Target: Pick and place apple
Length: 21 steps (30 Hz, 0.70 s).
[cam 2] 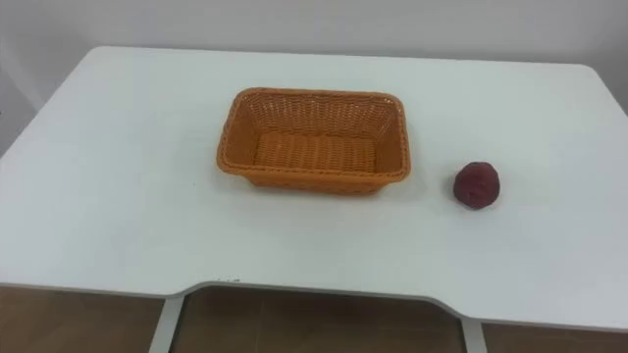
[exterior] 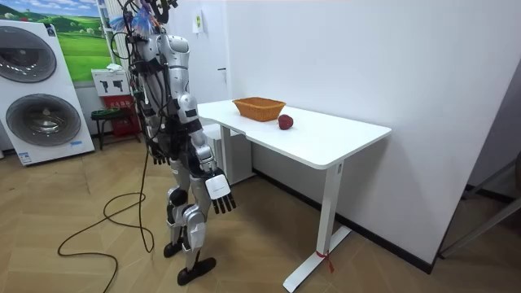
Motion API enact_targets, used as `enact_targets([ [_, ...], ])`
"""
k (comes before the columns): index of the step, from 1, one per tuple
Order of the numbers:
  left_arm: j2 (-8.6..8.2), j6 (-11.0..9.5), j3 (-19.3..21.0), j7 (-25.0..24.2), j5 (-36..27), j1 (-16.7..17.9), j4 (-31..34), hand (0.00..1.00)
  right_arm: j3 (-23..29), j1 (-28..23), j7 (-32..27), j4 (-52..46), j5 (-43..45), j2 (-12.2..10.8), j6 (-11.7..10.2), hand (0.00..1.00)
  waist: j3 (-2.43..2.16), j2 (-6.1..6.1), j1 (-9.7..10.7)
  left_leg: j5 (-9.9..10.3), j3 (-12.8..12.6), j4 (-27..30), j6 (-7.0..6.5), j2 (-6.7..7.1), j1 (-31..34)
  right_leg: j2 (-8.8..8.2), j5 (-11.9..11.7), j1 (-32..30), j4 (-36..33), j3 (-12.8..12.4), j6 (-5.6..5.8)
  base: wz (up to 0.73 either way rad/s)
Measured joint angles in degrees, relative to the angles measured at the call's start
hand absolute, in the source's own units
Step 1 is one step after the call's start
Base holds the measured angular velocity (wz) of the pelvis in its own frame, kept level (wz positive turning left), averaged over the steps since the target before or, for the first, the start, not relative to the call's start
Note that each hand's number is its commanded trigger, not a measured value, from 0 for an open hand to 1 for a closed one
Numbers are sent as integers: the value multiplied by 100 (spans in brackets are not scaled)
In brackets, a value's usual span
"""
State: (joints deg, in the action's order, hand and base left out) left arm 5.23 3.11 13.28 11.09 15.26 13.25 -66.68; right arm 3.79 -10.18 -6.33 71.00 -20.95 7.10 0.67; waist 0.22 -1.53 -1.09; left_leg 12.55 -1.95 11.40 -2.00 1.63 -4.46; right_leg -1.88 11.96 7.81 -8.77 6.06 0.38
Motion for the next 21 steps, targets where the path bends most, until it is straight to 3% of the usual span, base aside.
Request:
enact_targets([
  [4, -3, -5, 0, -1, 0, 0, -1, 0, -5, 7, 4, 30, -115, 0, -9, 0, -8, -12, -28, 1, -11, -3, 0, -3, 0, 0, 0, -5, 2, -3, 0, 0],
  [8, -16, -1, 2, 7, -10, 11, 18, 0, 170, -6, -42, 29, -819, -10, 18, 0, -8, 6, -6, 19, -11, 23, -1, -7, 0, 4, -1, 24, -1, -1, 1, 0],
  [13, -8, -21, 140, 119, -59, 104, 44, 0, 1189, 2, -448, -33, -2466, -50, 28, 0, -31, 22, 178, 22, -11, 30, -4, -7, -24, 2, -1, 43, -13, 7, 1, 0],
  [15, 7, -70, 284, 135, -156, 177, 30, 0, 2057, 55, -890, -337, -3458, -46, 9, 0, -29, 34, 344, 25, -3, 40, -8, 2, -10, 0, -1, 39, -23, 4, 2, 0],
  [16, 17, -74, 313, 148, -184, 191, 29, 0, 2234, 56, -1003, -417, -3664, -41, -13, 0, -29, 33, 381, 25, -3, 40, -9, 2, -9, -1, 0, 33, -24, 2, 3, 0],
  [18, 36, -102, 472, 202, -240, 269, 81, 0, 2807, 56, -1464, -802, -4191, -32, -107, 0, -39, 9, 498, 28, -11, 39, -9, 4, -6, -6, 11, 15, -35, -13, 14, 0],
  [21, 77, -110, 564, 201, -242, 356, 212, 0, 3274, 121, -2059, -1543, -4505, -9, -313, 0, -52, -9, 563, 26, -95, 36, -16, 4, -1, -5, 29, -37, -128, -123, 28, -14],
])
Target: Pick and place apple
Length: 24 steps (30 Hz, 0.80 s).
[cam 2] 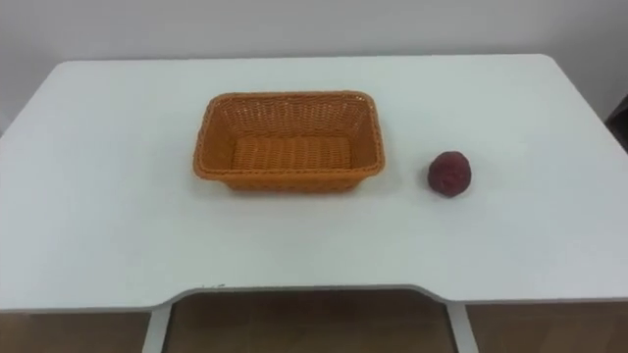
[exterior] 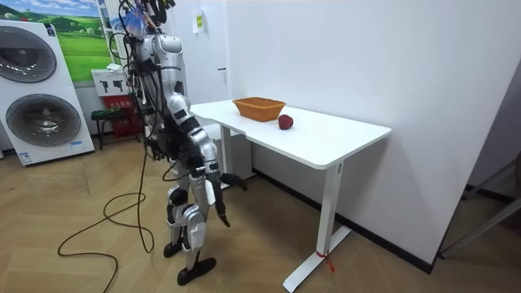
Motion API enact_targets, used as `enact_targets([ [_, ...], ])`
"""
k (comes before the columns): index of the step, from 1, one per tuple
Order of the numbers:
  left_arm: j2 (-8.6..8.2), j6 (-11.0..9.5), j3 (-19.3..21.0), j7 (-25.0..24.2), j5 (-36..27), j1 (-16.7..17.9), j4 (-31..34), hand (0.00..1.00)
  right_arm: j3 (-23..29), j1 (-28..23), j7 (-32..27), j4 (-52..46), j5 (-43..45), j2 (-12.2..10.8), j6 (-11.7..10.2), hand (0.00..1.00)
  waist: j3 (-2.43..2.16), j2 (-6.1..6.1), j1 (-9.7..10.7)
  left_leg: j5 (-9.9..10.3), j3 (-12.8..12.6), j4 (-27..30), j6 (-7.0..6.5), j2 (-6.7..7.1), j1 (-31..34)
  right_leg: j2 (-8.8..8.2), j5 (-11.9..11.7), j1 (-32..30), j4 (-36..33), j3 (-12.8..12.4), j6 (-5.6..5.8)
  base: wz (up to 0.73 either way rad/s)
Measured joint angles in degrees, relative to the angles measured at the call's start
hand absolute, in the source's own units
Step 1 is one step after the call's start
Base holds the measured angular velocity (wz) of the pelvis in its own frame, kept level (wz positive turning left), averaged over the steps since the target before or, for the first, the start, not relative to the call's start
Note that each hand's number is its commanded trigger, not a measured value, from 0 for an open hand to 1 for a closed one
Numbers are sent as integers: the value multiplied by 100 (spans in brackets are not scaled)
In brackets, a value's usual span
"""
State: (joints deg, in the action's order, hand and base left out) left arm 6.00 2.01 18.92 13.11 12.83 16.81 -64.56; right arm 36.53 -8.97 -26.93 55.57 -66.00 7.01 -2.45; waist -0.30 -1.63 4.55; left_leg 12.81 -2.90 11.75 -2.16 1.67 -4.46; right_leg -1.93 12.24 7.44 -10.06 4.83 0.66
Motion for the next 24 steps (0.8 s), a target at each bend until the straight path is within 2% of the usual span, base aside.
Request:
enact_targets([
  [2, 28, -10, 144, 2, 22, -2, 68, 0, 261, 124, -367, -358, 21, 28, -121, 0, -5, -33, 13, -2, -25, -6, -3, 1, -11, -3, 3, -9, -21, -13, 5, -9],
  [4, 75, -85, 165, 4, 26, -1, 62, 0, 375, 220, -950, -1179, 256, 69, -232, 0, 5, -56, 18, -2, -41, 2, -3, 2, -7, -3, 8, -42, -60, -34, 10, -5],
  [7, 81, -94, 131, 7, 43, -26, 72, 0, 326, 245, -1532, -2153, 637, 90, -431, 0, 5, -68, 7, -2, -19, 12, -4, 1, 106, -3, 9, -150, -77, -14, 10, 4],
  [11, 88, -103, 42, 2, 39, 0, 72, 0, 279, 419, -2383, -3306, 1879, 201, -646, 0, 15, -68, -55, -11, -11, 12, -11, 2, 192, 0, 7, -260, -64, -16, 10, 1],
  [15, 158, -133, -214, 5, 73, 17, 73, 0, 18, 497, -2985, -4058, 2705, 365, -849, 0, 64, -92, -138, -14, -4, -4, -9, 2, 209, 2, 7, -250, -61, -10, 10, 0],
  [17, 147, -142, -313, 5, 154, 24, 89, 0, -109, 497, -3127, -4308, 3221, 401, -871, 0, 80, -89, -194, -14, -4, -20, -9, 4, 210, 1, 6, -262, -60, -13, 11, 0],
  [19, 131, -142, -362, -6, 267, 27, 190, 0, -230, 500, -3141, -4625, 3766, 405, -869, 0, 77, -70, -201, -14, -5, -20, -9, 3, 213, 2, 6, -293, -59, -12, 11, 0],
  [21, 141, -143, -431, -8, 293, -37, 237, 0, -569, 497, -3096, -5038, 4529, 412, -869, 0, 75, -66, -267, -18, -15, -21, -6, -3, 235, 3, 6, -327, -72, -9, 11, -2],
  [24, 139, -208, -575, 14, 297, -119, 268, 0, -982, 496, -2911, -5321, 5134, 419, -866, 0, 60, -62, -349, -19, -24, -20, -4, -6, 232, 4, 5, -332, -70, -5, 9, -2],
])
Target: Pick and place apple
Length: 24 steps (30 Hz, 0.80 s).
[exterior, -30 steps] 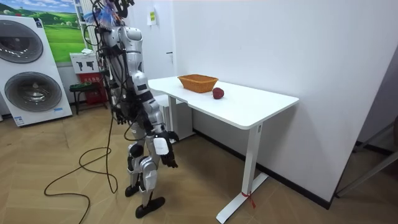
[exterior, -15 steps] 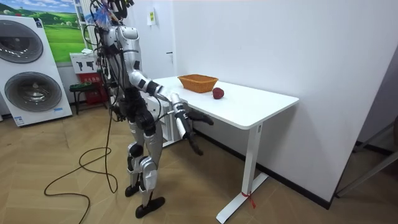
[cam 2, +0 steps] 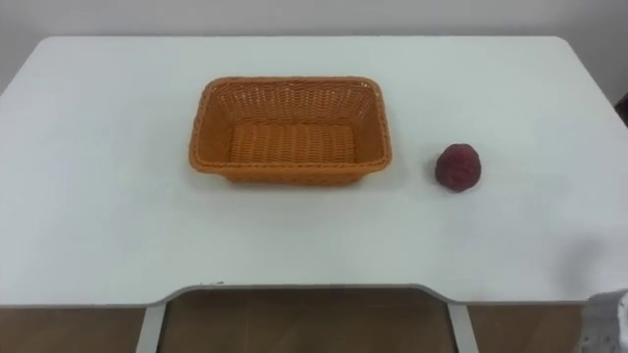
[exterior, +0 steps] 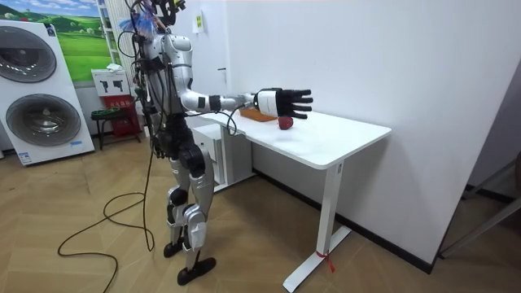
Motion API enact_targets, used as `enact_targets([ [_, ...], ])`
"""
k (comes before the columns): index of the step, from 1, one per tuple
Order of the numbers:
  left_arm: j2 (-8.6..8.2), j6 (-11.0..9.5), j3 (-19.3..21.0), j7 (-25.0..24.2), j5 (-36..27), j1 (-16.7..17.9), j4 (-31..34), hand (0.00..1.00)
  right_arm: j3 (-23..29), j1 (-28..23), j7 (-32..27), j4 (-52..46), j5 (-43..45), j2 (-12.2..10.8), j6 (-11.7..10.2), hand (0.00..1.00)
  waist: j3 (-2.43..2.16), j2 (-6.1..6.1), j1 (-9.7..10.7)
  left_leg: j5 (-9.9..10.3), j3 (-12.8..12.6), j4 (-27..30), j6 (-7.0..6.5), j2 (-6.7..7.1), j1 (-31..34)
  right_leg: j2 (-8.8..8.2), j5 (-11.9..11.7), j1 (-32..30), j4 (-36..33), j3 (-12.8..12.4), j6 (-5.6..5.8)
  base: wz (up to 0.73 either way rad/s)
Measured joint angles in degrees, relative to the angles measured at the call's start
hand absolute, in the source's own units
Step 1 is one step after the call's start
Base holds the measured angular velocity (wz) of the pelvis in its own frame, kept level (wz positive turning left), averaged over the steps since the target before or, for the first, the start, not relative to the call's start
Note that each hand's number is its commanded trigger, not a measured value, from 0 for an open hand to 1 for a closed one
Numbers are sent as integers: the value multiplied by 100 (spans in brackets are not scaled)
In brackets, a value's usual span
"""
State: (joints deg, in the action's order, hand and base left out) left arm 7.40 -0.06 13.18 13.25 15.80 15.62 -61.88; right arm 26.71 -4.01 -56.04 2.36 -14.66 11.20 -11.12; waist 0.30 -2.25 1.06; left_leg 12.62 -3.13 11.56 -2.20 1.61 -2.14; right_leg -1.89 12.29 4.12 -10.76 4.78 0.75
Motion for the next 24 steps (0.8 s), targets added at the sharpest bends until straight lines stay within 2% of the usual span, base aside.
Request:
enact_targets([
  [3, 1, -28, -48, 8, 4, 4, -1, 0, -296, 8, 249, -100, 181, 4, -2, 0, -6, -25, -33, 0, 10, 6, 0, 1, -25, -1, -1, 39, 4, 6, -1, 0],
  [7, 1, -29, -134, 8, -10, 33, -23, 0, -749, -55, 684, -41, 208, 5, -3, 0, 12, -59, -128, 0, 15, 23, 0, -2, -66, 0, -8, 95, 15, 9, -8, 0],
  [12, 12, -31, -139, 2, 0, 64, -37, 0, -1219, -220, 1525, 209, 303, 0, 82, 0, 6, -18, -162, 1, 50, 24, -2, -1, -7, -4, -26, 81, 11, 51, -8, 4],
  [16, 15, -31, -143, -46, 0, 79, -31, 0, -1225, -238, 1824, 261, 346, 8, 82, 0, -2, -6, -155, 0, 108, 46, 1, -1, 29, -7, -26, 80, 11, 143, -8, 9],
  [24, 42, -30, -186, -273, 8, 75, -16, 0, -1471, -218, 2564, 816, 372, 58, 123, 0, -10, -73, -166, 0, 173, 114, 1, 4, 92, -18, -26, 82, 13, 256, -8, 4],
])
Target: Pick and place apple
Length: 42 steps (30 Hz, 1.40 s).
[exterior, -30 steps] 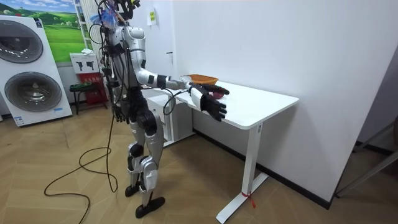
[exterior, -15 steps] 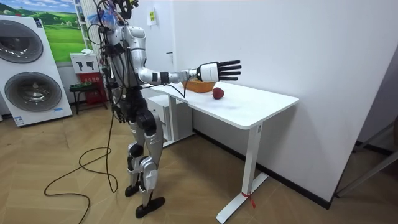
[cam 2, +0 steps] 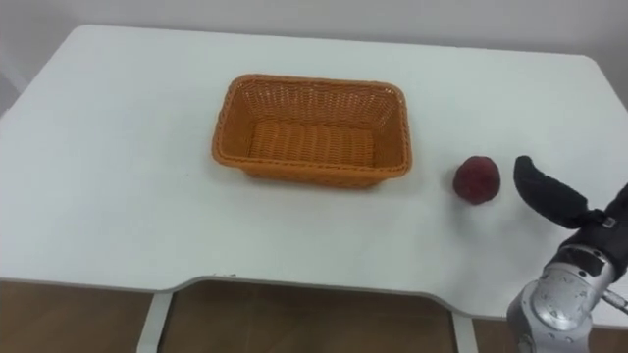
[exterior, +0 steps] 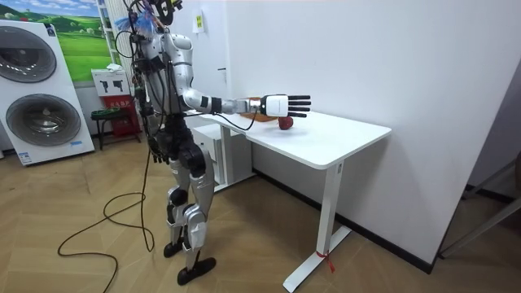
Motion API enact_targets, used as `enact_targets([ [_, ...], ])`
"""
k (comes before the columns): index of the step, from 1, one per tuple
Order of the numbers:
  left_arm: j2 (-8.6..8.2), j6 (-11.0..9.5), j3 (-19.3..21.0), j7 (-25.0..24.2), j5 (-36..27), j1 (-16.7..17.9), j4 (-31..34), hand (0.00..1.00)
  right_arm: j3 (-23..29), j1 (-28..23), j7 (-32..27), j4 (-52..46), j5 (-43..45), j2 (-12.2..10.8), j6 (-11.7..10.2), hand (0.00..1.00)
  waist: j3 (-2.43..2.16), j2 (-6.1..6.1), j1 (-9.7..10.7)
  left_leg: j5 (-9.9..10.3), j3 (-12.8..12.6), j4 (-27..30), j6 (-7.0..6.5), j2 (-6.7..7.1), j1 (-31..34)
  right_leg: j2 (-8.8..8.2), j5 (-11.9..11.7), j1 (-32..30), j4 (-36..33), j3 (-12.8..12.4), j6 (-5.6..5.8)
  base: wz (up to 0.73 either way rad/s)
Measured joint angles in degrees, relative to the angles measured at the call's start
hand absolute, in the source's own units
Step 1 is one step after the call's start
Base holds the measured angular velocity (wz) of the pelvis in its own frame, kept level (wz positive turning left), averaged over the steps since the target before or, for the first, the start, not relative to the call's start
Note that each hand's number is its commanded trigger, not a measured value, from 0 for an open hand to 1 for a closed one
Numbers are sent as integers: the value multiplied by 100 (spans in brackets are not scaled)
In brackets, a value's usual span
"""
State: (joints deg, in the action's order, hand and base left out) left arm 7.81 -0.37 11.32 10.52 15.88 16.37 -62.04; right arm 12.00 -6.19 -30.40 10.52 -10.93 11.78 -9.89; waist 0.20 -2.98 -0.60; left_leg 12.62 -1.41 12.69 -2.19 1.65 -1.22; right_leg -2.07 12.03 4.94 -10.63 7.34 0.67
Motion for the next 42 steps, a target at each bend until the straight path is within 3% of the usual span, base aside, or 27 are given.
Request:
enact_targets([
  [12, 37, 25, -7, -263, 232, 12, -1, 0, -8, 134, 1003, 504, 2, 223, 179, 0, -6, -47, -157, -3, 10, 12, -1, 3, -4, -10, -2, 13, -7, 17, -3, 0],
  [22, 44, 39, -9, -405, 236, -6, 13, 0, -9, 297, 1321, 574, 53, 236, 190, 0, 42, -126, -145, -4, 16, 10, -1, 3, -36, -13, -2, 54, 4, 42, -3, 0],
  [32, 85, 102, -18, -503, 244, -38, 10, 0, -189, 706, 1489, 1422, 108, 603, 254, 0, 31, -147, -156, -5, 93, 40, 1, 11, -41, -16, -2, 72, 4, 99, -3, 3],
  [36, 173, 161, -21, -511, 333, -43, 11, 0, -188, 972, 1621, 2078, 257, 634, 323, 0, 5, -186, -153, -5, 168, 92, 1, 16, -48, -17, -2, 130, 3, 173, -3, 10],
  [42, 198, 224, -18, -676, 401, -21, 10, 0, -187, 1069, 1860, 2347, 512, 653, 449, 0, 22, -148, -267, -8, 250, 133, 5, 30, -39, -21, -2, 195, 7, 229, -4, 5],
])
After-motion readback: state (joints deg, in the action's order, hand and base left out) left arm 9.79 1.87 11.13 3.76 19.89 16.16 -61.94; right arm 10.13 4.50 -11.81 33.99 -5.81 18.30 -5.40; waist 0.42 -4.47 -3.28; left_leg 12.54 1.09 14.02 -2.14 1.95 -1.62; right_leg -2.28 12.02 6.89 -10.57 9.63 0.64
